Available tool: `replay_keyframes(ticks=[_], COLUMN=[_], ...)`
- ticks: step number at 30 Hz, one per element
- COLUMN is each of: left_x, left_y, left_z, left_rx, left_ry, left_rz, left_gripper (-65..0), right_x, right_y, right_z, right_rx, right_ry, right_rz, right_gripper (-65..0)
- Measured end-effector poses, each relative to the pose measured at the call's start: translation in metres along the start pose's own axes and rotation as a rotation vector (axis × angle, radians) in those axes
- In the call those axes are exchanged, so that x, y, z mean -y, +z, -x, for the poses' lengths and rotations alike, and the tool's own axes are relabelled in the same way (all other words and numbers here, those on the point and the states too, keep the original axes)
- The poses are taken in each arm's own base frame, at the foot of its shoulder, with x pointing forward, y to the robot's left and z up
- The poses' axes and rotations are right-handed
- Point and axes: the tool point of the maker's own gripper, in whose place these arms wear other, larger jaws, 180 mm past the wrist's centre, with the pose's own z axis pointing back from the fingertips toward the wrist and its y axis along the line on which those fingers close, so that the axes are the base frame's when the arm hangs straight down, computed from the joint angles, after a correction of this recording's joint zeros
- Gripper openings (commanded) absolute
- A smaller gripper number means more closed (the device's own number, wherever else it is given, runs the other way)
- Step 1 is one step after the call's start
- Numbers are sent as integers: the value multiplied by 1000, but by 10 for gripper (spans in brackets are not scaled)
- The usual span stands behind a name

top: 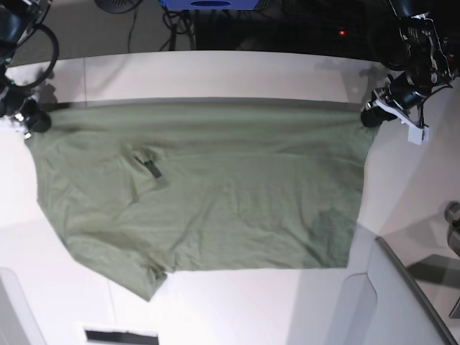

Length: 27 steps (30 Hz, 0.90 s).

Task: Layout the t-shirt on the table in an organized manner, then fold the t-shirt properly
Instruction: 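Grasp the shirt's collar-side corners with both grippers and lift, then pull the held edge away from the hem with both grippers, then release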

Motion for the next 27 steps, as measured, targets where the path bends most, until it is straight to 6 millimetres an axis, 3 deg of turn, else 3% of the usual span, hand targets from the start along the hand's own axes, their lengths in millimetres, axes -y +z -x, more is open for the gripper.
replay_keyframes(ticks=[6, 18, 27], left_x=[-5, -7, -12], left_y=[7, 19, 26], left_z=[14, 23, 37], left_rx=[-28, -42, -72], left_ry=[-2, -27, -20], left_rz=[-16, -29, -43], left_gripper=[-650, -650, -650], right_x=[15, 33, 34], right_y=[6, 19, 22], right_z=[10, 23, 30], right_rx=[-17, -28, -30], right_ry=[-6, 5, 20], right_rz=[30, 61, 67], right_gripper=[-650, -650, -650])
